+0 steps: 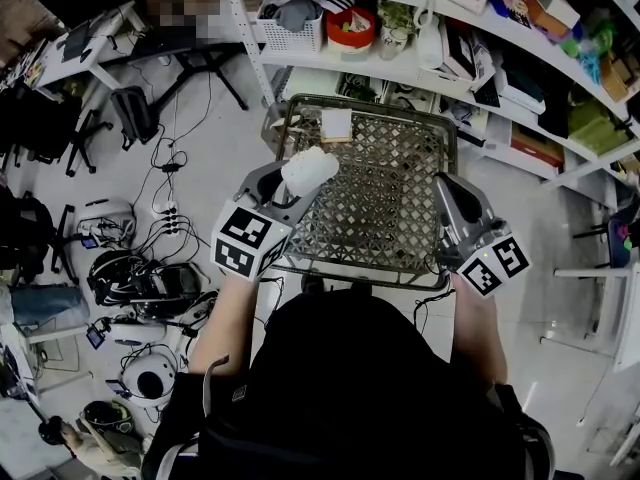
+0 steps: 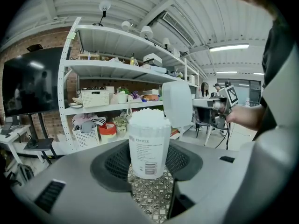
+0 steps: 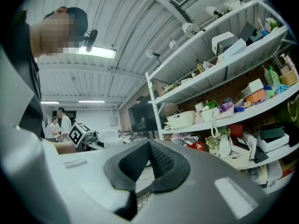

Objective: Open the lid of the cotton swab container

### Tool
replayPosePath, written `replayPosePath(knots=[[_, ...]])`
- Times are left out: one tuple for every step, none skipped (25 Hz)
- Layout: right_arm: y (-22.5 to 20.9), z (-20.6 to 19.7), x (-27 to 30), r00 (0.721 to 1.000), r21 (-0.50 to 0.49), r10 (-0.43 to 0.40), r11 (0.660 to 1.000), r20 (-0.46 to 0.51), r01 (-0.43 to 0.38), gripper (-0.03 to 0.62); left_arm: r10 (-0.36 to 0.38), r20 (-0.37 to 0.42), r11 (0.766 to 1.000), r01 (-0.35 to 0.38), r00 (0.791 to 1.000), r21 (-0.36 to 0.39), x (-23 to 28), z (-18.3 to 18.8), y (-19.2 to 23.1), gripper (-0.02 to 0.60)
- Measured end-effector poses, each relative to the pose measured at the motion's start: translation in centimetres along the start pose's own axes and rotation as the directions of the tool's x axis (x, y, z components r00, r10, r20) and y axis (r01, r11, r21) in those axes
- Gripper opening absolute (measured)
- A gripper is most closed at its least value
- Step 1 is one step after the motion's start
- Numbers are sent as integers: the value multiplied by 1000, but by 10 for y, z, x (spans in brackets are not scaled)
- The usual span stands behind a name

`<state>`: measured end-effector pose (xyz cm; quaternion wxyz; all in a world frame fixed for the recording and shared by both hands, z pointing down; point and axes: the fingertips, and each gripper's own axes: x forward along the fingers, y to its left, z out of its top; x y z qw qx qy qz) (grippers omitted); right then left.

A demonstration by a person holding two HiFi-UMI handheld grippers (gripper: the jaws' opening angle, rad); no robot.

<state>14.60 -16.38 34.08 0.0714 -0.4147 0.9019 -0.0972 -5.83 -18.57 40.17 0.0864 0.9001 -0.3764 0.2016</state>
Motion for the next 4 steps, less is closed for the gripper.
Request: replayPosePath(knots=[[1,0,0,1000,1,0,1000,0,0,8,0,0,1000,0,1000,1,-1,0,0,199],[1,0,0,1000,2,0,1000,0,0,8,0,0,1000,0,1000,1,-1,0,0,199],[2,0,0,1000,2,0,1000,-1,0,8,0,0,1000,0,1000,1,-2,-1,0,198],[3,-1,0,1000,3,0,1000,-1,0,8,0,0,1000,0,1000,1,-3,-1,0,199]])
